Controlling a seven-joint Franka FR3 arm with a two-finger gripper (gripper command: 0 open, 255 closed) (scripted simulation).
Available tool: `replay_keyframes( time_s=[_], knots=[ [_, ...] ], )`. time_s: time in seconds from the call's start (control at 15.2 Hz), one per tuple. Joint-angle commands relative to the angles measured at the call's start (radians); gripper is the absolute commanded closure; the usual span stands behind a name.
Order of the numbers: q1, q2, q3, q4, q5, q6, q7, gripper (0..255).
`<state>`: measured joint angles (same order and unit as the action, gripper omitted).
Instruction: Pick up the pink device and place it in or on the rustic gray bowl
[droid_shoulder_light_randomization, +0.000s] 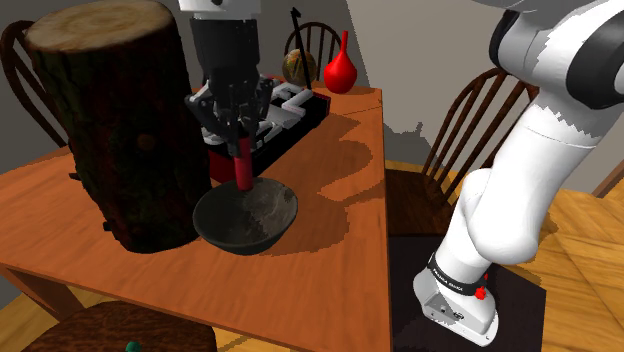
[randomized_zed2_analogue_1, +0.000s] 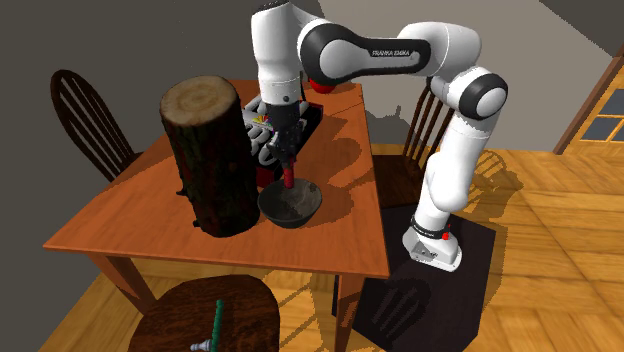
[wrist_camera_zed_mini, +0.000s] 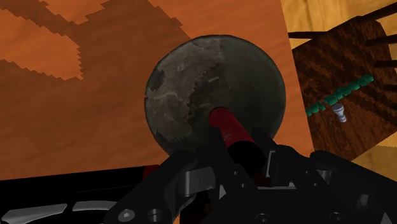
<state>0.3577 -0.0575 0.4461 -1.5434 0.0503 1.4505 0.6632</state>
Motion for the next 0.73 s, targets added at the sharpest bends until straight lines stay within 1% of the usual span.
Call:
replay_keyframes(
  time_s=[0.0, 0.4, 0.66],
  knots=[
    [-0.001, -0.010, -0.002, -0.039, 0.004, 0.031, -0.005, 255],
    [-0.003, -0.034, -0.005, -0.145, 0.014, 0.114, -0.015, 255],
    [-0.003, -0.034, -0.005, -0.145, 0.014, 0.114, -0.015, 255]
  ],
)
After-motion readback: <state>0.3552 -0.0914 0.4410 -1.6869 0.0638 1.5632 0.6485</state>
